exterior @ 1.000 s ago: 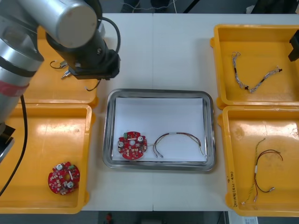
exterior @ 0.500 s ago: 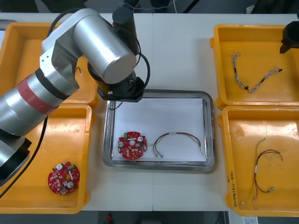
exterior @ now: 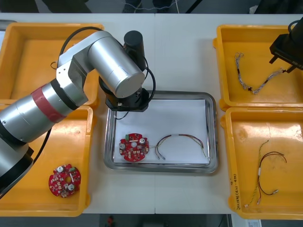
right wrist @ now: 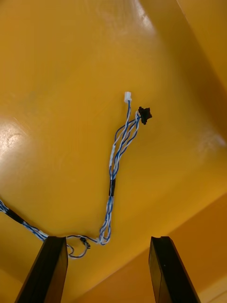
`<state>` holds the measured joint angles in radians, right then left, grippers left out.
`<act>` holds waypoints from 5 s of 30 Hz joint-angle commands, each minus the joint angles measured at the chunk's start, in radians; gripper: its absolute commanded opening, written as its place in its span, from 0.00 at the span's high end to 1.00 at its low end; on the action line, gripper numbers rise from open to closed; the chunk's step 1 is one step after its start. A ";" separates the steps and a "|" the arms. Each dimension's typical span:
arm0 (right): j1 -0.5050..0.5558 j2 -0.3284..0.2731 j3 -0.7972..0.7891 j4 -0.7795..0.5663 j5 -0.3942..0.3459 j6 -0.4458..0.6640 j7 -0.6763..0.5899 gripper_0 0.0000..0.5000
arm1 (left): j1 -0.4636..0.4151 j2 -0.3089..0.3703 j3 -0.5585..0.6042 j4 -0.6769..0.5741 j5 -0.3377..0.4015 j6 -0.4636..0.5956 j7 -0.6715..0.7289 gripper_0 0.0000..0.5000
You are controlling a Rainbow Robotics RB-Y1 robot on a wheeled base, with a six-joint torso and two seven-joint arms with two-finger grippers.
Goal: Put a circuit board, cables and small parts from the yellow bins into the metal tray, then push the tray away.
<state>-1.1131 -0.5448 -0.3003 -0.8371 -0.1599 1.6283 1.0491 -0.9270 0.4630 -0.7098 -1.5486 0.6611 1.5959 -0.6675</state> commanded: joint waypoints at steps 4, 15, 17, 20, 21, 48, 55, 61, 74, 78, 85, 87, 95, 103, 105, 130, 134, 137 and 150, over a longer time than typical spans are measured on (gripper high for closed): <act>0.012 0.028 -0.013 -0.017 -0.004 -0.042 -0.055 0.00 | 0.034 -0.021 -0.033 -0.010 -0.055 -0.047 0.068 1.00; 0.102 0.031 -0.023 -0.017 -0.024 -0.137 -0.089 0.00 | 0.050 -0.021 -0.034 -0.010 -0.055 -0.048 0.077 1.00; 0.119 0.039 -0.025 -0.016 -0.032 -0.156 -0.100 0.00 | 0.050 -0.021 -0.033 -0.010 -0.054 -0.047 0.080 0.97; 0.130 0.051 -0.028 -0.016 -0.039 -0.174 -0.139 0.00 | 0.050 -0.021 -0.034 -0.010 -0.054 -0.048 0.082 0.39; 0.131 0.055 -0.028 -0.017 -0.041 -0.177 -0.149 0.00 | 0.050 -0.021 -0.034 -0.010 -0.054 -0.048 0.082 0.25; 0.231 0.083 -0.016 -0.017 -0.084 -0.265 -0.241 0.92 | 0.045 0.022 0.161 -0.186 -0.052 0.116 0.121 0.00; 0.239 0.083 -0.022 -0.017 -0.098 -0.281 -0.235 1.00 | 0.020 0.069 0.256 -0.219 -0.031 0.199 0.108 0.00; 0.233 0.075 -0.028 -0.053 -0.110 -0.280 -0.221 1.00 | 0.014 0.134 0.346 -0.220 0.020 0.223 0.023 0.00; 0.233 0.026 -0.036 -0.309 -0.128 -0.015 -0.181 1.00 | 0.013 0.255 0.478 -0.160 0.092 0.219 -0.239 0.00; 0.234 0.014 -0.036 -0.382 -0.151 0.079 -0.139 1.00 | 0.008 0.281 0.506 -0.113 0.092 0.196 -0.343 0.00; 0.234 0.003 -0.039 -0.553 -0.161 0.275 0.052 1.00 | -0.019 0.316 0.507 0.010 0.115 0.113 -0.532 0.00; 0.234 0.003 -0.039 -0.591 -0.167 0.292 0.114 1.00 | -0.024 0.318 0.510 0.041 0.115 0.092 -0.584 0.00; 0.236 0.003 -0.030 -0.725 -0.194 0.292 0.347 1.00 | -0.050 0.319 0.518 0.171 0.129 -0.020 -0.774 0.00; 0.236 0.003 -0.013 -0.826 -0.260 0.292 0.526 1.00 | -0.079 0.318 0.518 0.298 0.127 -0.109 -0.951 0.00; 0.237 0.002 -0.008 -0.844 -0.290 0.292 0.551 1.00 | -0.087 0.318 0.518 0.334 0.127 -0.140 -0.994 0.00; 0.340 -0.017 0.360 -1.186 -0.602 0.292 0.692 1.00 | -0.121 0.247 0.506 0.541 0.123 -0.376 -1.247 0.00; 0.369 -0.017 0.434 -1.197 -0.644 0.292 0.710 1.00 | -0.121 0.229 0.483 0.581 0.135 -0.421 -1.261 0.00; 0.383 -0.017 0.490 -1.211 -0.636 0.292 0.729 1.00 | -0.119 0.218 0.475 0.582 0.138 -0.419 -1.258 0.00; 0.387 0.037 0.719 -1.211 -0.475 0.211 1.013 1.00 | -0.119 0.206 0.369 0.645 0.152 -0.494 -1.261 0.00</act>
<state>-0.7297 -0.5217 0.3681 -2.0205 -0.6641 1.8679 1.9931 -0.9925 0.6780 -0.3034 -0.9184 0.7984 1.1306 -1.8592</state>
